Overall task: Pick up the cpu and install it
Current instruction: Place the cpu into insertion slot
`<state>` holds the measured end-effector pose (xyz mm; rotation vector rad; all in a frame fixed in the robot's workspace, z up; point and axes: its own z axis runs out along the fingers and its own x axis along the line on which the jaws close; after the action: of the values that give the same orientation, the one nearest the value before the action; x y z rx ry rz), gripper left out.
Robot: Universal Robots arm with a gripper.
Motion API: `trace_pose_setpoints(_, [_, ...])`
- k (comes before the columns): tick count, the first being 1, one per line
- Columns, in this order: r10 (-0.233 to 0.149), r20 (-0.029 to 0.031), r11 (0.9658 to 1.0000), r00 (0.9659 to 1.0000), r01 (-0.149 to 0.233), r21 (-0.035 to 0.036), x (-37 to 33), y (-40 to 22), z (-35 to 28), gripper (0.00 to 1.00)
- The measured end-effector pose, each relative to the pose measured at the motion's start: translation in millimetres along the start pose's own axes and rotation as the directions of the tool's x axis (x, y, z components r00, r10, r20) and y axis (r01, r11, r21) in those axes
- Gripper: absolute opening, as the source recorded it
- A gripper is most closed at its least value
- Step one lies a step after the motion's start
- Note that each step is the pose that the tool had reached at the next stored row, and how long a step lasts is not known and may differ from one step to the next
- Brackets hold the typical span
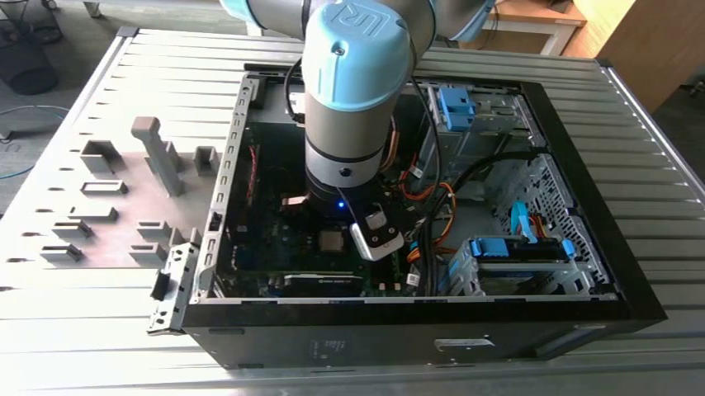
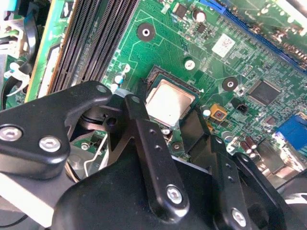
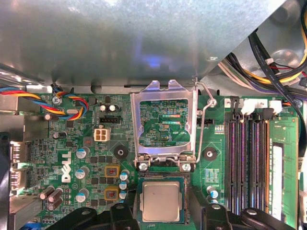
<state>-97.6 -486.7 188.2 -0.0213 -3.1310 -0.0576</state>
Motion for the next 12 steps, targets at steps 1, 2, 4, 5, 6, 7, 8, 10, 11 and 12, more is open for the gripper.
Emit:
trace_pose_setpoints(1, [0.000,0.0000,1.0000,1.0000,0.000,0.0000,0.0,0.0,0.0,0.55])
trace_pose_setpoints(2, [0.000,0.0000,1.0000,1.0000,0.000,0.0001,-0.1,0.0,0.0,0.55])
trace_pose_setpoints(4, [0.000,0.0000,1.0000,1.0000,0.000,0.0004,-0.5,0.0,0.0,0.55])
trace_pose_setpoints(5, [0.000,0.0001,1.0000,1.0000,0.000,0.0003,-0.6,0.0,0.0,0.55])
trace_pose_setpoints(6, [0.000,0.0000,1.0000,1.0000,0.000,0.0003,-0.6,0.0,0.0,0.55])
trace_pose_setpoints(7, [0.000,0.0001,1.0000,1.0000,0.000,0.0003,-0.7,0.0,0.1,0.55])
trace_pose_setpoints(8, [0.000,0.0001,1.0000,1.0000,0.000,0.0003,-0.7,0.0,0.0,0.55])
trace_pose_setpoints(10, [0.000,0.0000,1.0000,1.0000,0.000,0.0004,-1.9,0.0,0.0,0.55])
trace_pose_setpoints(11, [0.000,0.0000,1.0000,1.0000,0.000,0.0004,-1.9,0.0,0.0,0.55])
trace_pose_setpoints(12, [0.000,0.0000,1.0000,1.0000,0.000,0.0004,-2.1,0.0,0.0,0.55])
